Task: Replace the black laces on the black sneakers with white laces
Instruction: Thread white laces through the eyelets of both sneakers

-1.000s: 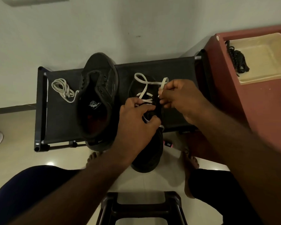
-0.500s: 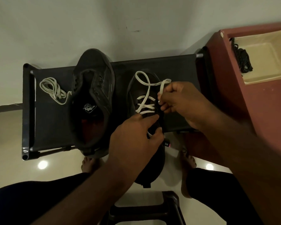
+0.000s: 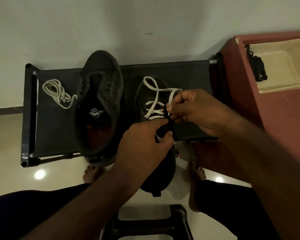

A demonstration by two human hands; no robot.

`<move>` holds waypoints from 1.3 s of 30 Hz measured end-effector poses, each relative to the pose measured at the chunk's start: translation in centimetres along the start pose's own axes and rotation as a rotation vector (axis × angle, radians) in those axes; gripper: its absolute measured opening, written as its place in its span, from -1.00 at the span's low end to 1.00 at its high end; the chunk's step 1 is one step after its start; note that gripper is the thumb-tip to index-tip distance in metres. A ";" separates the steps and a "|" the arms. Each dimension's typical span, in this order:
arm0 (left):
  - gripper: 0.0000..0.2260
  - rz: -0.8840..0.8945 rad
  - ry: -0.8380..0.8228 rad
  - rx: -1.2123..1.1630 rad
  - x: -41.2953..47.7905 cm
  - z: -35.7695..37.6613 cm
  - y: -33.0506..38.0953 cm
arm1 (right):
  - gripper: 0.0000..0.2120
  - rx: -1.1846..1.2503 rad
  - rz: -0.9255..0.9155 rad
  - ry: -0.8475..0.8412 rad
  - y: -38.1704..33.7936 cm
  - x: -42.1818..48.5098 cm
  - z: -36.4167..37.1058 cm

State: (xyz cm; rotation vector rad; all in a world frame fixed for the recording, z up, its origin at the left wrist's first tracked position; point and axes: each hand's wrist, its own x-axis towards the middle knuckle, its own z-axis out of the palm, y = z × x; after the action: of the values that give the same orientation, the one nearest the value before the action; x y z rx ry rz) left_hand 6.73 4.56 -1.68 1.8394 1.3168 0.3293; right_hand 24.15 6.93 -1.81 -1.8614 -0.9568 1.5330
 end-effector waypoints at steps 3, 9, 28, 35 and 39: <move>-0.64 -0.026 -0.019 -0.043 0.1 0.0 -0.1 | -0.98 0.017 0.049 -0.043 -0.2 -0.2 0.1; -0.64 -0.031 -0.018 -0.042 0.2 0.2 -0.1 | -0.90 0.027 0.065 -0.082 -0.5 -0.3 -0.1; -0.64 -0.057 0.004 -0.084 0.4 0.1 0.1 | -0.93 0.031 0.201 -0.207 -0.6 -0.1 -0.1; -0.72 -0.065 0.011 -0.099 0.6 0.0 0.1 | -0.98 0.074 0.154 -0.177 -0.6 -0.2 0.0; -0.75 -0.067 -0.004 -0.110 0.4 0.0 0.0 | -0.98 0.104 0.178 -0.188 -0.7 -0.2 -0.1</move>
State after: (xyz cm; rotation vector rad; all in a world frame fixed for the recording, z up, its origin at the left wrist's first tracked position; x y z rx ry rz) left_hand 6.95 4.94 -1.76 1.7000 1.3283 0.3552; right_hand 24.15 7.17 -1.15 -1.7935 -0.7922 1.8546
